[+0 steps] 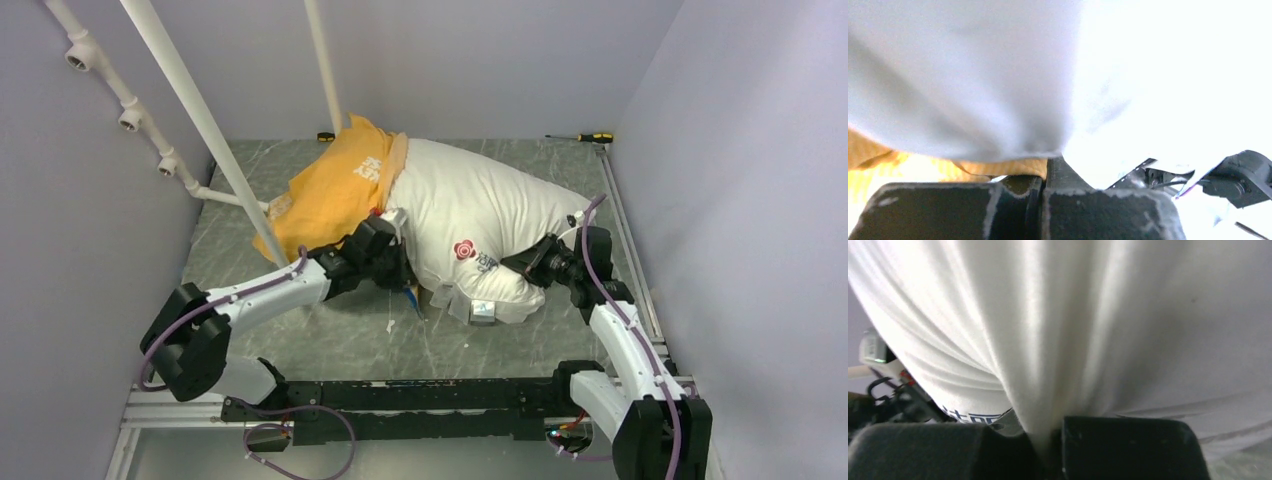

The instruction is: Put the pillow into the pillowcase

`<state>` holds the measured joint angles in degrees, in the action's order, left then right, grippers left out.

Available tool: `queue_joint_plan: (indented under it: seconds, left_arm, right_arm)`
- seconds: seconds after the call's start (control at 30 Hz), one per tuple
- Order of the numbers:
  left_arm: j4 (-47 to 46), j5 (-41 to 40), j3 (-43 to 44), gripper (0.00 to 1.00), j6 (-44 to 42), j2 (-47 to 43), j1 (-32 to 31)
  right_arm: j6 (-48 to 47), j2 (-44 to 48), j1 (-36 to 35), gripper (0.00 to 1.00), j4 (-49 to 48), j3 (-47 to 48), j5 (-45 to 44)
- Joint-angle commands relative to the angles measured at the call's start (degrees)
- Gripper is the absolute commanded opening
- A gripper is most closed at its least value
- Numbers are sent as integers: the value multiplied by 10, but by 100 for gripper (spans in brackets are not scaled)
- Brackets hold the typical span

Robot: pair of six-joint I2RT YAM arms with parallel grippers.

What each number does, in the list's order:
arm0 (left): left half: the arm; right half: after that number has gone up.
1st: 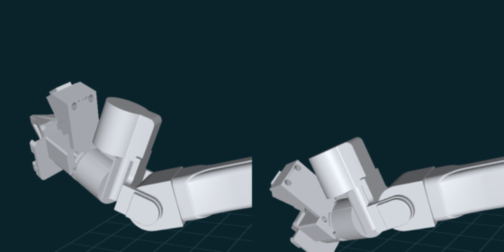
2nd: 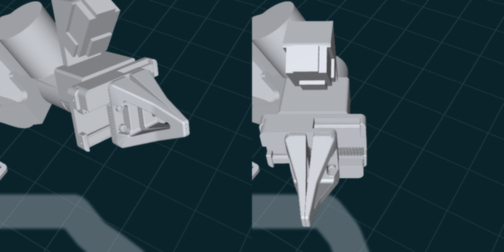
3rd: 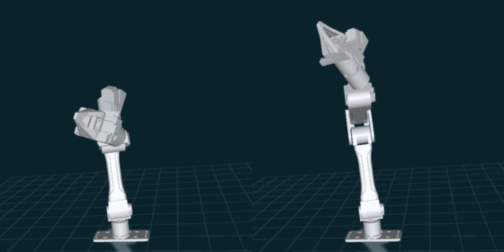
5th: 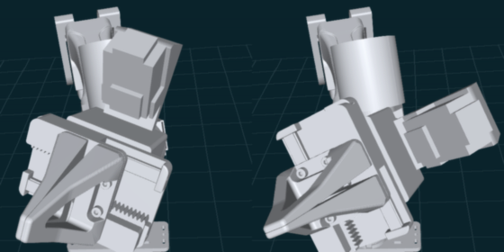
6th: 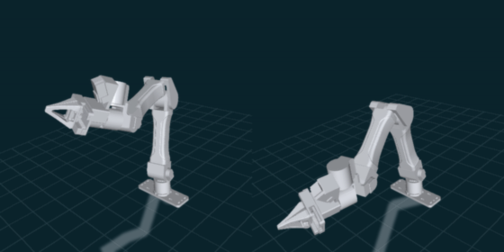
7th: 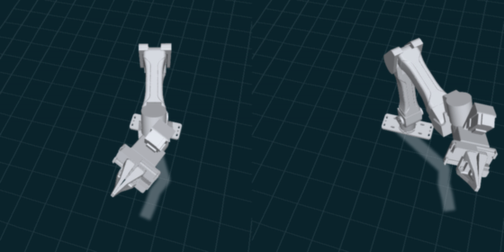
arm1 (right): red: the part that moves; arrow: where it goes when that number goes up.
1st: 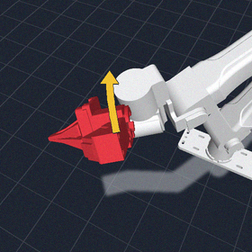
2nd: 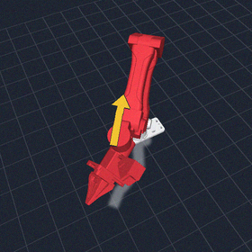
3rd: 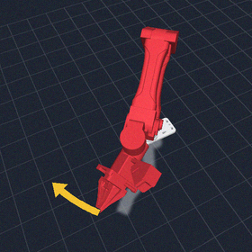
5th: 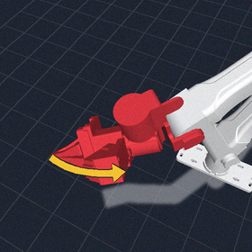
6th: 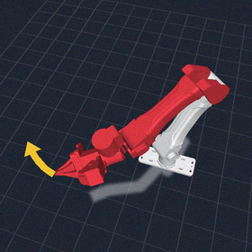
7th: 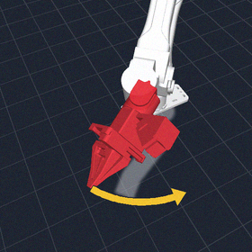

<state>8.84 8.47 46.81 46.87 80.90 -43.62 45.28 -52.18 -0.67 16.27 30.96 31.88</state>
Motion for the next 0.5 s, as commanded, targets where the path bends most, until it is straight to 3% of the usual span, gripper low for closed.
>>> queue_joint_plan:
  seconds: [0.0,0.13,0.23,0.33,0.47]
  left_arm:
    - [105,-3,161,0,-110,-38,-59]
    - [176,6,296,0,-165,15,-99]
    - [194,63,383,0,-185,69,-116]
    - [214,102,437,0,-206,116,-141]
    - [265,143,459,0,-229,153,-169]
  right_arm:
    - [54,-13,-19,0,-181,-18,76]
    - [89,-34,-60,0,-286,-16,70]
    - [110,-56,-118,0,-349,-4,50]
    - [129,-81,-177,0,-417,10,36]
    - [181,-85,-189,0,-525,4,23]
